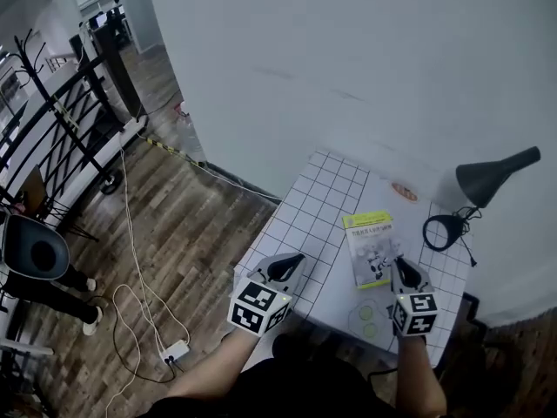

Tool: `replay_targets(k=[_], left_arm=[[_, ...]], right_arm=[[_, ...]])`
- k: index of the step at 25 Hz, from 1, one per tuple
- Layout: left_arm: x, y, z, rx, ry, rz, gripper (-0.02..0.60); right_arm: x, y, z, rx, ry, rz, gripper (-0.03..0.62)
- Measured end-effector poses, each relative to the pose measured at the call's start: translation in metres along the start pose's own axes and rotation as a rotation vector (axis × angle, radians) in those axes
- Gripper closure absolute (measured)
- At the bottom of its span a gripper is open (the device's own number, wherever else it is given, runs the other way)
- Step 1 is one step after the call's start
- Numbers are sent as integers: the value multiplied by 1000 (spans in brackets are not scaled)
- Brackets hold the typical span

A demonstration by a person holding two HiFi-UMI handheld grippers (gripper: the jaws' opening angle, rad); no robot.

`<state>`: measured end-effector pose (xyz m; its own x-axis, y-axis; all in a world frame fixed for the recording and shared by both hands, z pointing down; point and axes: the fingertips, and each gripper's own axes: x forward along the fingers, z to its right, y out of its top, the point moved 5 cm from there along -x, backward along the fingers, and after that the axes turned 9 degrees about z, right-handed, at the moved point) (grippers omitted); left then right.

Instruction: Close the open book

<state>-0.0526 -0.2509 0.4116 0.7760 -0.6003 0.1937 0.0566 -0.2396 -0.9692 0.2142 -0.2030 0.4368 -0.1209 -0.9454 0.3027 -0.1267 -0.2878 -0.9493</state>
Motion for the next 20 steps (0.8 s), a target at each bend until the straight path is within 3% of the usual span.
replay_targets(k=[11, 20], left_arm=[[-11, 35, -22, 31, -32, 67, 571], [-9, 58, -12, 26, 5, 113, 571]], right_arm=[[-25, 61, -14, 21, -12, 146, 589], [-32, 101, -20, 27, 107, 286, 589]])
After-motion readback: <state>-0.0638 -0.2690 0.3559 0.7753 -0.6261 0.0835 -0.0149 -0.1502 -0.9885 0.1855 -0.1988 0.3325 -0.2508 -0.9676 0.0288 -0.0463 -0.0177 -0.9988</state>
